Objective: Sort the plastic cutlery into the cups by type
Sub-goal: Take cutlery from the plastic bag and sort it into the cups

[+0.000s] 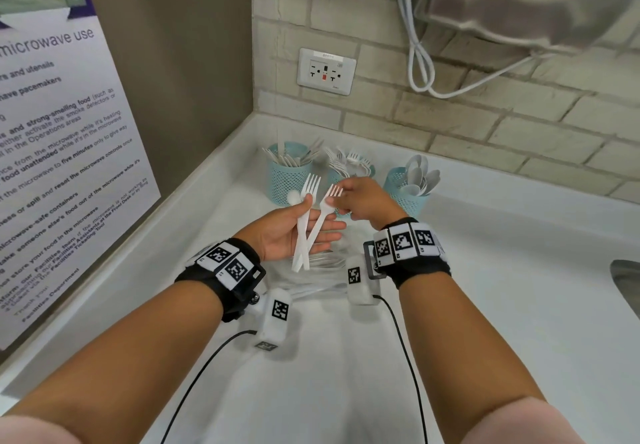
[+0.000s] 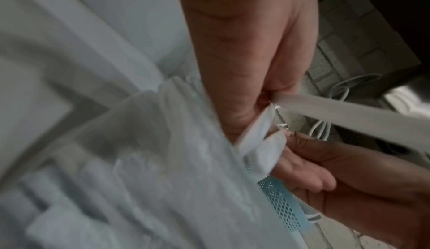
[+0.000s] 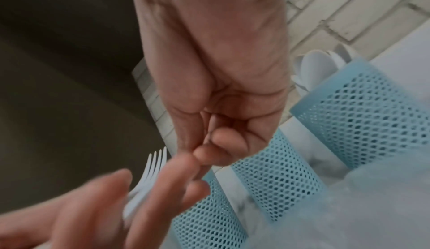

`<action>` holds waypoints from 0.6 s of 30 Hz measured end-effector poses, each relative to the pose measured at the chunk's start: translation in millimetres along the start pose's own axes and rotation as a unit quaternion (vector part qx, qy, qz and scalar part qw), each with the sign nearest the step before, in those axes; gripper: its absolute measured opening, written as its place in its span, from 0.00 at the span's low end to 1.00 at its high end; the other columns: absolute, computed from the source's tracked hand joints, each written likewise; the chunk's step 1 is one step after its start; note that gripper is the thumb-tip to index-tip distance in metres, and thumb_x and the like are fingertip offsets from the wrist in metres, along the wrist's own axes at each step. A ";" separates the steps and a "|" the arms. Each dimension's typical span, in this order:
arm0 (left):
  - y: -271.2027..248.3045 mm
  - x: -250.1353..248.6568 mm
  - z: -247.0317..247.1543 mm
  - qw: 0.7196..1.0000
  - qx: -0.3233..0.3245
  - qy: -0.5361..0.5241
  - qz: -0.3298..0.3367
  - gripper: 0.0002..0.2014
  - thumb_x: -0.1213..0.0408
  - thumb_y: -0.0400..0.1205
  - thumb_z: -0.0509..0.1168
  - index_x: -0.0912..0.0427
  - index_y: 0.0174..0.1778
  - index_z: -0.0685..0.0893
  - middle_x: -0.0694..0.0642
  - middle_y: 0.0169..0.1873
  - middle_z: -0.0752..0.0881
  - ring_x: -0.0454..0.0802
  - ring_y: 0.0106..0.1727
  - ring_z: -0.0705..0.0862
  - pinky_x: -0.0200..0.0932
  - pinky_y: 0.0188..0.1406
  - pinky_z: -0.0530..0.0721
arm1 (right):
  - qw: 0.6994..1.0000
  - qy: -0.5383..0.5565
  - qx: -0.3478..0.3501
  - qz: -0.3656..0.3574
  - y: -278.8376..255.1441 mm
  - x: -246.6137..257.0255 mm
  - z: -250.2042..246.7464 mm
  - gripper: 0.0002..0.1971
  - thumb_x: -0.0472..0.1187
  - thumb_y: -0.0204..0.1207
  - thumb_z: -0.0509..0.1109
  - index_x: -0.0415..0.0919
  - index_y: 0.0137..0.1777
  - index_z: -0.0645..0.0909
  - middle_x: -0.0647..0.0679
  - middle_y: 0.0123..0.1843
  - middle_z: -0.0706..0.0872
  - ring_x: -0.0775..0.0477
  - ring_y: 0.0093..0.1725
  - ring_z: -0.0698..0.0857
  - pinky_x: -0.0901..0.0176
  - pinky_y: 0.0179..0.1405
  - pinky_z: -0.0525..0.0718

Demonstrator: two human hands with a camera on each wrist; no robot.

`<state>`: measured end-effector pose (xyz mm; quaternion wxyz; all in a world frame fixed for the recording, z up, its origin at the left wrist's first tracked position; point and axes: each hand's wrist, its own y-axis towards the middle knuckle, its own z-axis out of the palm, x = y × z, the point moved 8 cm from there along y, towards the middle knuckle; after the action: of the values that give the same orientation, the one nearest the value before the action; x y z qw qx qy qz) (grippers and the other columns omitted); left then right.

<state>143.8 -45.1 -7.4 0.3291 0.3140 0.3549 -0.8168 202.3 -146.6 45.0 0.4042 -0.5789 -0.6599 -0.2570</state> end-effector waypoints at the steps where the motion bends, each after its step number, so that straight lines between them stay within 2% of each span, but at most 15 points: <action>1: 0.0 1.5 -0.2 1.000 0.002 0.000 -0.006 0.27 0.46 0.86 0.47 0.65 0.59 0.81 0.59 0.50 0.90 0.52 0.49 0.90 0.44 0.48 0.89 | 1.000 0.014 0.003 0.009 -1.2 -3.0 -1.1 0.08 0.34 0.76 0.72 0.41 0.36 0.79 0.45 0.30 0.77 0.54 0.28 0.75 0.72 0.20 0.72; 5: 0.7 4.5 1.9 1.000 0.001 0.007 -0.019 0.23 0.50 0.87 0.49 0.64 0.61 0.80 0.59 0.49 0.90 0.51 0.47 0.91 0.42 0.41 0.89 | 0.995 0.091 0.026 0.026 -3.2 -8.5 -2.6 0.07 0.31 0.76 0.71 0.41 0.38 0.79 0.44 0.31 0.80 0.58 0.25 0.81 0.74 0.24 0.79; 8: 2.5 4.3 9.5 0.999 0.003 0.029 -0.015 0.19 0.54 0.87 0.50 0.63 0.60 0.80 0.57 0.45 0.91 0.49 0.43 0.91 0.40 0.38 0.89 | 0.988 0.150 0.031 0.036 -4.4 -10.5 -2.1 0.02 0.30 0.76 0.70 0.36 0.46 0.80 0.43 0.32 0.81 0.60 0.22 0.81 0.73 0.25 0.82; 11: 5.9 3.9 16.8 0.999 0.005 0.051 -0.005 0.17 0.55 0.87 0.51 0.60 0.58 0.80 0.56 0.43 0.91 0.47 0.41 0.91 0.39 0.40 0.89 | 0.993 0.109 0.033 0.034 -4.3 -13.1 -2.7 0.10 0.36 0.77 0.71 0.35 0.57 0.82 0.44 0.33 0.83 0.59 0.25 0.82 0.73 0.21 0.77; 14: 11.4 4.9 20.1 0.997 0.000 0.076 0.000 0.16 0.54 0.87 0.51 0.59 0.57 0.80 0.54 0.44 0.91 0.45 0.39 0.90 0.37 0.38 0.88 | 0.998 0.053 0.031 0.025 -6.3 -15.0 -5.3 0.10 0.41 0.78 0.69 0.39 0.56 0.84 0.46 0.39 0.84 0.55 0.32 0.81 0.71 0.26 0.74; 16: 14.3 5.4 19.7 0.997 -0.010 0.082 0.004 0.16 0.54 0.87 0.52 0.59 0.56 0.81 0.53 0.41 0.91 0.43 0.36 0.90 0.36 0.34 0.88 | 0.998 0.064 -0.005 0.024 -7.7 -11.9 -17.0 0.07 0.39 0.80 0.68 0.40 0.55 0.82 0.45 0.40 0.84 0.55 0.33 0.79 0.70 0.26 0.75; 18: 16.2 4.3 17.6 0.997 -0.024 0.077 0.010 0.15 0.55 0.86 0.54 0.59 0.58 0.81 0.51 0.38 0.91 0.40 0.31 0.87 0.34 0.31 0.86 | 0.993 0.037 -0.111 0.005 -3.7 -6.4 -49.9 0.09 0.38 0.80 0.66 0.35 0.56 0.82 0.42 0.42 0.85 0.53 0.33 0.80 0.67 0.27 0.77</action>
<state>148.7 -68.8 -7.0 0.3164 0.3714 0.3952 -0.7784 210.5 -191.2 67.1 0.3632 -0.6136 -0.6088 -0.3478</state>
